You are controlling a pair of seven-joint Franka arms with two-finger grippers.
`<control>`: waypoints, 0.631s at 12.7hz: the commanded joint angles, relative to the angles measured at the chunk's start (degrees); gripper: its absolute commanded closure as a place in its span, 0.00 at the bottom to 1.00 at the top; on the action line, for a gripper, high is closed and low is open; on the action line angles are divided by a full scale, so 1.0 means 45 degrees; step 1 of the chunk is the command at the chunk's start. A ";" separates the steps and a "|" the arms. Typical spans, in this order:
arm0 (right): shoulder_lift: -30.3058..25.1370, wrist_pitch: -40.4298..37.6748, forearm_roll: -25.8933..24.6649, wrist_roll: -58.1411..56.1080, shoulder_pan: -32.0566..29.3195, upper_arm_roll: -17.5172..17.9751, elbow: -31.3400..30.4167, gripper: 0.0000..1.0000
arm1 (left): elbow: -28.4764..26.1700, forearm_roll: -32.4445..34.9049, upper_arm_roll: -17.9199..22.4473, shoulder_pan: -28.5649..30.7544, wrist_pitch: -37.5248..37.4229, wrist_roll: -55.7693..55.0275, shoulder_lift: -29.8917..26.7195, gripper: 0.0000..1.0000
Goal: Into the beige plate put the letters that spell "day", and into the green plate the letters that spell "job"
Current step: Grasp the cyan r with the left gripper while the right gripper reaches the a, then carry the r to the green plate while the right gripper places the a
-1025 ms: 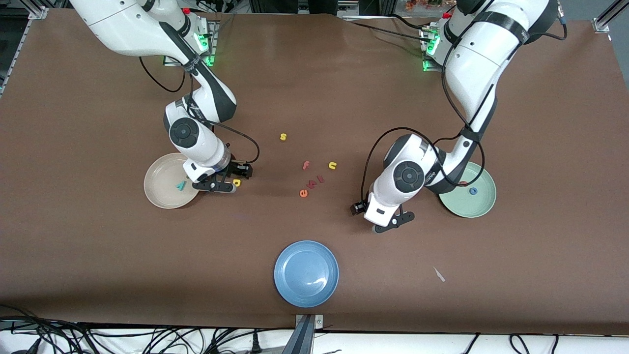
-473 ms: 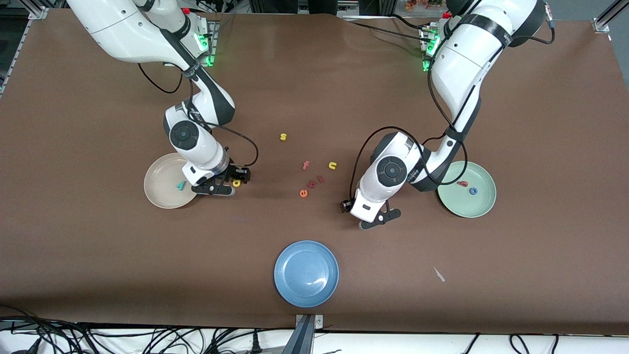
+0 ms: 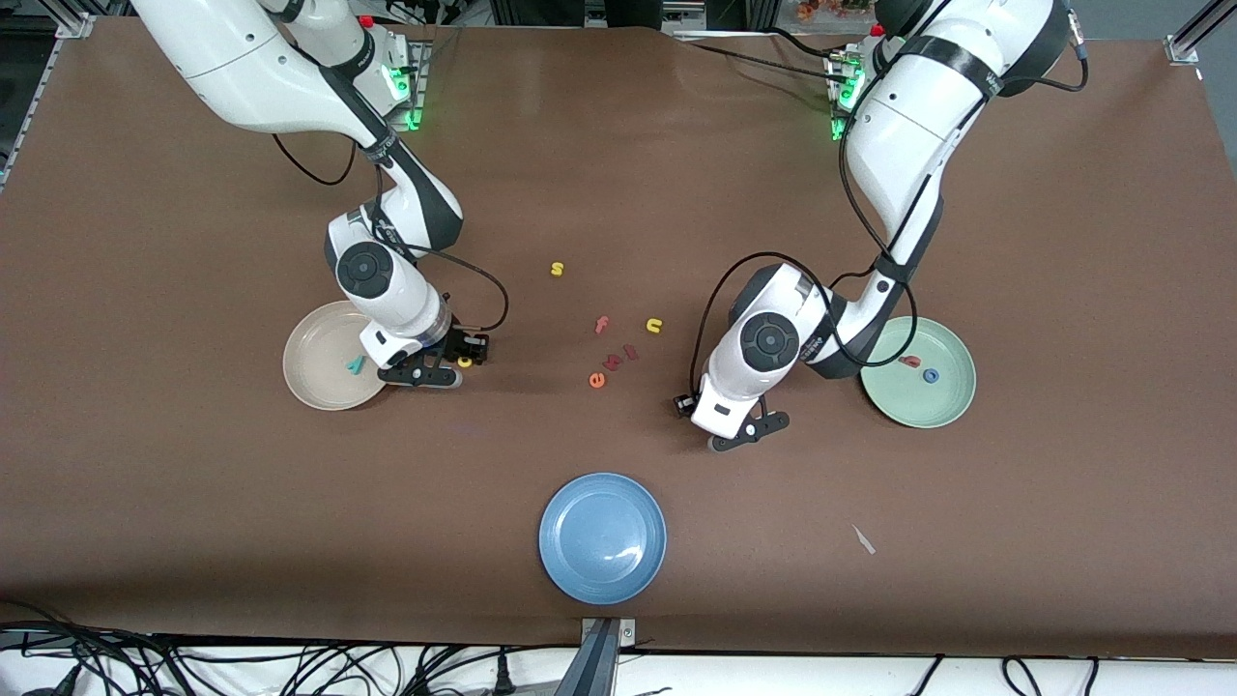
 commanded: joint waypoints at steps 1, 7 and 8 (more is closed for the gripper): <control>0.0094 0.0249 -0.0231 0.0026 0.0199 -0.0220 0.0008 0.99 | 0.0285 -0.0100 0.0227 -0.0254 -0.0039 -0.0061 0.0189 0.41; -0.2751 -0.4584 0.0002 -0.3694 -0.1263 -0.0162 0.0008 1.00 | 0.0265 -0.0100 0.0227 -0.0352 -0.0137 -0.0139 0.0169 0.55; -0.3318 -0.5620 0.0003 -0.4768 -0.1653 -0.0162 0.0008 1.00 | 0.0284 -0.0100 0.0227 -0.0371 -0.0156 -0.0139 0.0169 0.59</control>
